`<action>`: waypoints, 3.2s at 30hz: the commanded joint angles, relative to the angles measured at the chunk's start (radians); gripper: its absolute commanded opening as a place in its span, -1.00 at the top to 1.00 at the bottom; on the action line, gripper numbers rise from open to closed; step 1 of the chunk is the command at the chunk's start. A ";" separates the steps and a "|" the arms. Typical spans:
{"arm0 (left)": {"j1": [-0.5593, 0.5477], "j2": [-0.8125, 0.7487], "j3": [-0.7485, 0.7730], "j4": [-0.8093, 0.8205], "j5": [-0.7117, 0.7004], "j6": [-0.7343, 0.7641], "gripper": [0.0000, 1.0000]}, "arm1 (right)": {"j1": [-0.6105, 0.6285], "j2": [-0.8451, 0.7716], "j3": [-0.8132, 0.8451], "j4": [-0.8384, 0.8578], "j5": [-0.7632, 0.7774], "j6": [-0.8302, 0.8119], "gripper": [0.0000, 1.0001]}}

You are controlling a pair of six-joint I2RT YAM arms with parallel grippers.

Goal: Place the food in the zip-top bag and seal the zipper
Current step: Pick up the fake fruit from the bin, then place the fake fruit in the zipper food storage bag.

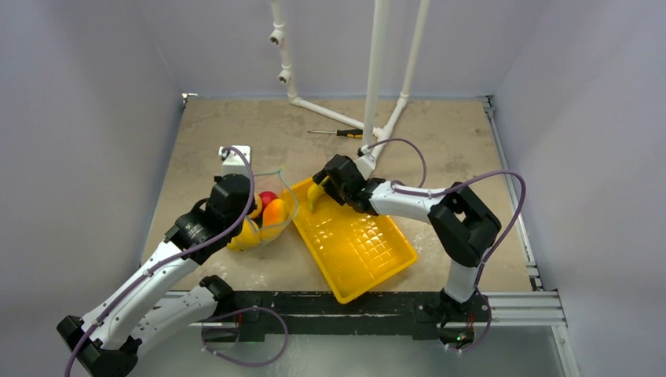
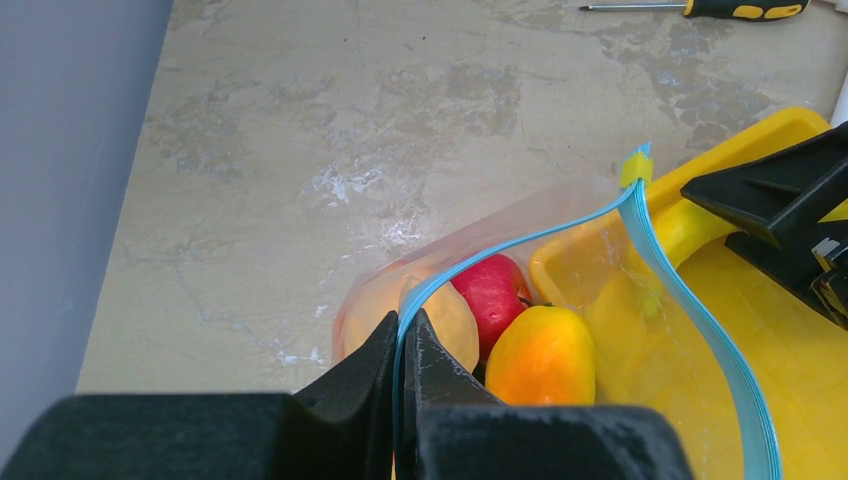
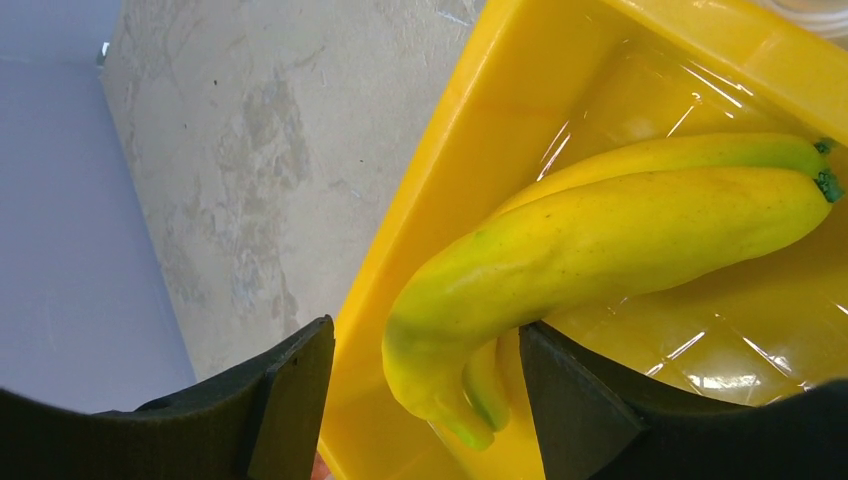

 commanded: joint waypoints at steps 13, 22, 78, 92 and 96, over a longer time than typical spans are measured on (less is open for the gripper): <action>-0.005 -0.001 0.002 0.026 0.006 -0.008 1.00 | -0.043 0.052 0.039 -0.005 0.032 0.047 -0.29; -0.004 0.000 0.002 0.026 0.006 -0.008 1.00 | -0.043 0.060 0.024 -0.002 0.028 0.033 0.24; -0.004 0.003 0.002 0.029 0.023 -0.008 1.00 | 0.146 -0.573 -0.166 0.497 -0.363 -0.640 1.00; -0.004 0.000 0.000 0.030 0.025 -0.009 1.00 | 0.215 -0.395 -0.132 0.645 -0.374 -0.582 1.00; -0.004 0.000 0.000 0.032 0.027 -0.011 1.00 | 0.248 -0.342 -0.110 0.651 -0.365 -0.582 1.00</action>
